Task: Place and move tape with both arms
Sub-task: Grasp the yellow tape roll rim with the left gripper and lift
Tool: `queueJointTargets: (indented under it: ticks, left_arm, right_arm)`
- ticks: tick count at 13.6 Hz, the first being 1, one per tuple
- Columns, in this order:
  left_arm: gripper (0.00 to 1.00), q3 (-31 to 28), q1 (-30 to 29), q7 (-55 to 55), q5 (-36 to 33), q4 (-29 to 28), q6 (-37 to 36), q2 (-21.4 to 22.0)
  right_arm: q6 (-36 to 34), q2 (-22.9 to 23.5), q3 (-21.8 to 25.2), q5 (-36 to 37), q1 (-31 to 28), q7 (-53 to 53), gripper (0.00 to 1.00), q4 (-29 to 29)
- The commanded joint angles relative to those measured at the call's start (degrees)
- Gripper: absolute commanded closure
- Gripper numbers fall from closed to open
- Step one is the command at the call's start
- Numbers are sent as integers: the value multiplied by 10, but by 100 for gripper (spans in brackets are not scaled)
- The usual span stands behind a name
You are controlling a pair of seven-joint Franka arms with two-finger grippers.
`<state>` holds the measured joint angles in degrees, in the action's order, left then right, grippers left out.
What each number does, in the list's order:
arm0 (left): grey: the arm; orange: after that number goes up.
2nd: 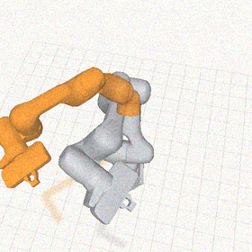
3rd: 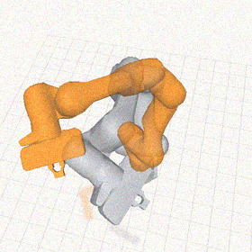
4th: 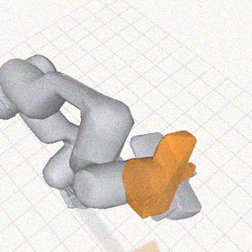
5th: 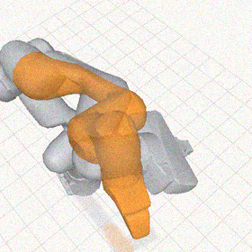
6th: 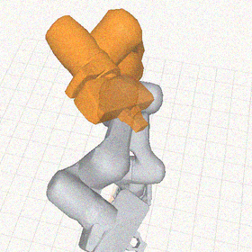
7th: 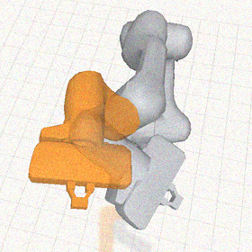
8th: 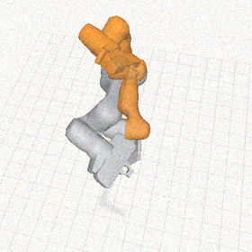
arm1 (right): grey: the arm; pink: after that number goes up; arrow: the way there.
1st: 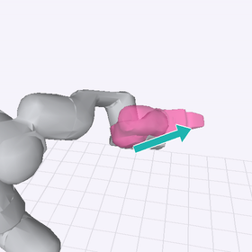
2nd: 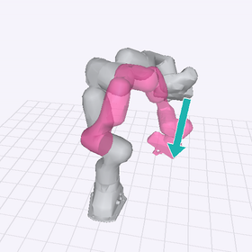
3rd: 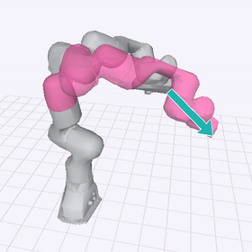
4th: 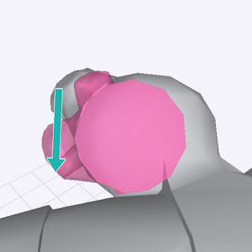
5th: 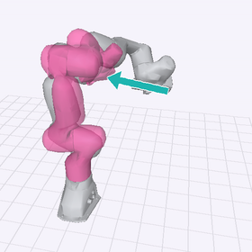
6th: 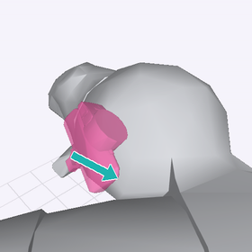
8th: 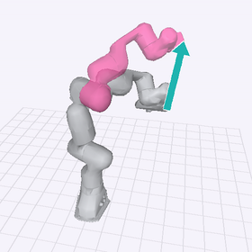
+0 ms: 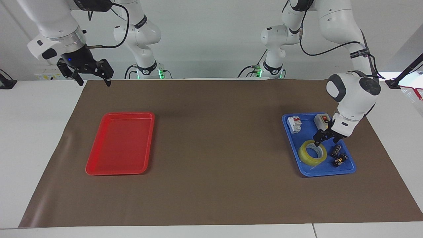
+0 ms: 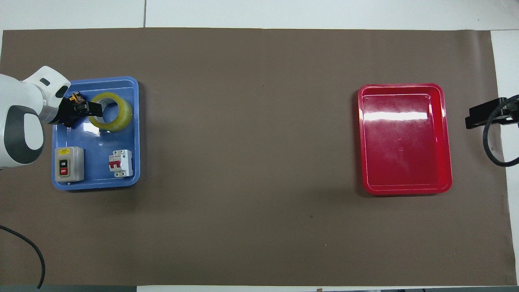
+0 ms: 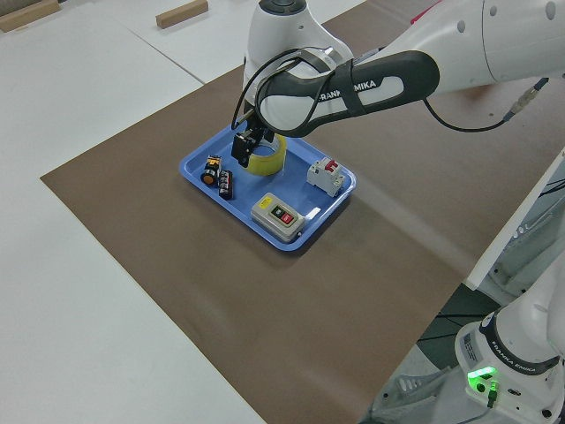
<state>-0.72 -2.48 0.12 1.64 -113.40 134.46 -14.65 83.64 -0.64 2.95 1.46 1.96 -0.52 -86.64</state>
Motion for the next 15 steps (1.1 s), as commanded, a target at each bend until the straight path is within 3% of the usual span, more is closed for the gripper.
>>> queueJointTargets:
  ticks: [1, 3, 4, 6, 7, 10, 15]
  left_arm:
    - [5, 0, -2, 13, 8, -38, 56, -2]
    - [18, 0, 1, 12, 8, -38, 63, -12]
    - [35, 0, 3, 9, 8, -38, 70, -14]
    - [87, 0, 3, 4, 8, -38, 77, -16]
    - [100, 0, 3, 4, 8, -36, 74, -16]
    - [100, 0, -2, 2, 8, -31, 61, -4]
    - [100, 0, 17, -33, 8, 50, -109, 42]
  right_arm:
    - [0, 3, -2, -5, -3, 12, 0, 4]
    - [0, 3, -2, -5, -3, 11, 0, 4]
    - [0, 3, -2, -5, -3, 12, 0, 3]
    - [0, 3, -2, -5, -3, 12, 0, 3]
    - [0, 3, -2, -5, -3, 11, 0, 3]
    - [0, 3, -2, -5, -3, 12, 0, 3]
    - [1, 3, -2, -5, -3, 12, 0, 3]
